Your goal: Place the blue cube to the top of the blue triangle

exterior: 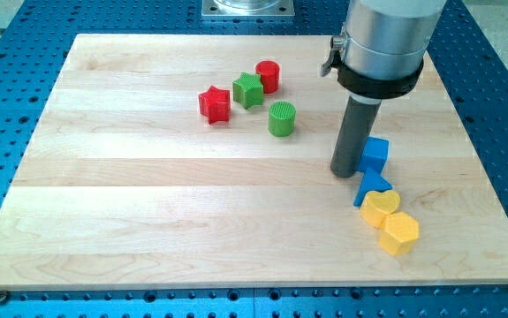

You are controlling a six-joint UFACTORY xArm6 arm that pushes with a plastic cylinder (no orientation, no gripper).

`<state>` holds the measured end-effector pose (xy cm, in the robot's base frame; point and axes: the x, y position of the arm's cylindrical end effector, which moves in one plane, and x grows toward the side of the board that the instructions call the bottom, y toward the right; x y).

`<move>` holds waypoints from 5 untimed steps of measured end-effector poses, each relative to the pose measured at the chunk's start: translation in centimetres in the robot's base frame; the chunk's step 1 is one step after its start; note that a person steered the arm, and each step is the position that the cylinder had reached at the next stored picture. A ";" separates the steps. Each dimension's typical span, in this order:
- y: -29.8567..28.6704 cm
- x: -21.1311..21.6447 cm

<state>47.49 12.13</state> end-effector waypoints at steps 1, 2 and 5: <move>0.0 -1.7; 0.5 -2.4; 3.5 -4.3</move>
<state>43.18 15.61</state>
